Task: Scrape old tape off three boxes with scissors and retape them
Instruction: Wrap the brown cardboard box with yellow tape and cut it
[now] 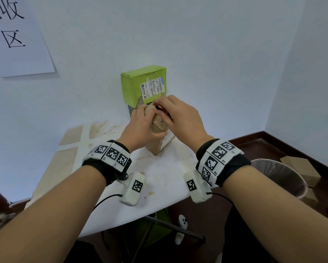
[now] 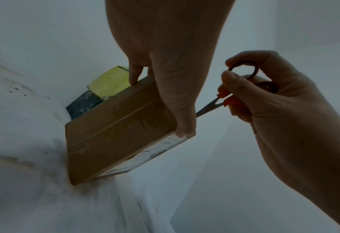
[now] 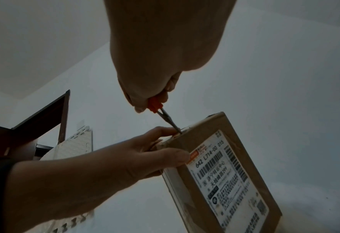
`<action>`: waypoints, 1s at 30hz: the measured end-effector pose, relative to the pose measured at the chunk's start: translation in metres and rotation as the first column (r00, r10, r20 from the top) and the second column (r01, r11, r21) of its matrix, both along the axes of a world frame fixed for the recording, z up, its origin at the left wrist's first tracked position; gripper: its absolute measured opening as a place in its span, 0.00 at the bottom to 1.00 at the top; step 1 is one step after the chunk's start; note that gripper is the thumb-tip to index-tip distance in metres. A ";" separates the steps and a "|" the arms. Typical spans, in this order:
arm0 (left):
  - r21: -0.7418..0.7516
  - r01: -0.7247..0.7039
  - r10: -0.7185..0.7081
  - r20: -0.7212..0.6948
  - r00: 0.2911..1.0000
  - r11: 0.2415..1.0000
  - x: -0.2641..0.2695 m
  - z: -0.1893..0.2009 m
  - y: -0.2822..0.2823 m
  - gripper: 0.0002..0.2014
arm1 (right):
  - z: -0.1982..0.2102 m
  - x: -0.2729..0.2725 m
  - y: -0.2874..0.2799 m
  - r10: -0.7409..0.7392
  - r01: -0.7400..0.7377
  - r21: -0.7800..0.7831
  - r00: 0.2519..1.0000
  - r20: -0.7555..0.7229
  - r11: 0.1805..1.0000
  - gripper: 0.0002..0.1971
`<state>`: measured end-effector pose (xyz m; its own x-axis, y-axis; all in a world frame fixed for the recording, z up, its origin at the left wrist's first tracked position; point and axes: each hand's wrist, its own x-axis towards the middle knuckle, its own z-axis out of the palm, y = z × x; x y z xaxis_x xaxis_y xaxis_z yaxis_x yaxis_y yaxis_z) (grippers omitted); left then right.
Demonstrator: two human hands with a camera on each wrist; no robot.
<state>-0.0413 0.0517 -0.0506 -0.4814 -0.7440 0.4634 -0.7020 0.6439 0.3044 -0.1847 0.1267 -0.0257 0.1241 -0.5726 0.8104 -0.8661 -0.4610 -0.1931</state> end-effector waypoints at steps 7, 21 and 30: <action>0.014 0.012 -0.012 -0.002 1.000 1.000 -0.001 0.001 0.003 0.42 | -0.005 -0.016 -0.010 -0.005 -0.101 0.162 0.834 0.551 0.982 0.08; 0.030 0.004 -0.005 0.025 1.000 1.000 -0.005 0.005 0.004 0.43 | -0.018 -0.028 -0.016 -0.055 -0.423 0.117 0.155 0.986 0.899 0.05; 0.031 0.006 -0.007 0.037 0.999 1.000 -0.004 0.005 0.002 0.43 | -0.023 -0.020 -0.018 0.019 -0.357 0.079 0.264 0.964 0.931 0.04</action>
<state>-0.0457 0.0541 -0.0454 -0.5026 -0.7545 0.4221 -0.7091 0.6390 0.2979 -0.2044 0.1092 -0.0486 -0.4893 -0.8262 0.2791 0.1086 -0.3753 -0.9205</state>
